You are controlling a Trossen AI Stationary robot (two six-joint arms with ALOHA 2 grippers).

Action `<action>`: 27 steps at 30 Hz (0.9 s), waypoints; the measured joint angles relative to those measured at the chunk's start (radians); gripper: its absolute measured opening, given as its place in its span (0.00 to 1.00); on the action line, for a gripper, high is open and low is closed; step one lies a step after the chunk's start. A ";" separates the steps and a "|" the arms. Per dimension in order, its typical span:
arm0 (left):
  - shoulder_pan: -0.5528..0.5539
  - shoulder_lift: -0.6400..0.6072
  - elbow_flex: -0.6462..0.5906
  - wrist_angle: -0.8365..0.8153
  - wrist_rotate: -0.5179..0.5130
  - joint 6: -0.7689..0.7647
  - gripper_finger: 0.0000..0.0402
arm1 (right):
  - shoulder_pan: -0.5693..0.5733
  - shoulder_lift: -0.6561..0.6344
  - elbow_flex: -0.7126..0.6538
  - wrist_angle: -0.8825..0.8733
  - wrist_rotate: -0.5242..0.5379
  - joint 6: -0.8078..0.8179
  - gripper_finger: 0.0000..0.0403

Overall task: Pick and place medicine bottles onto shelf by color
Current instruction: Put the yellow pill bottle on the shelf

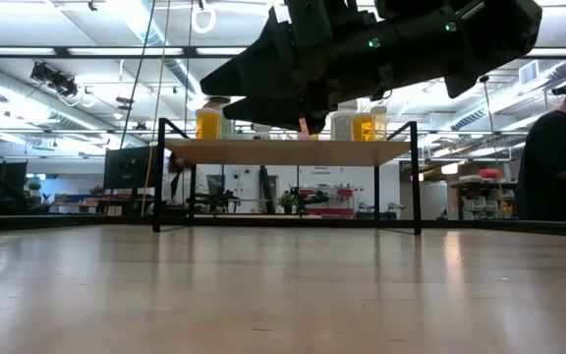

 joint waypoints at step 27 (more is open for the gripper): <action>0.021 -0.073 -0.002 -0.046 -0.126 0.107 0.33 | 0.010 0.000 0.000 -0.008 0.000 0.023 0.74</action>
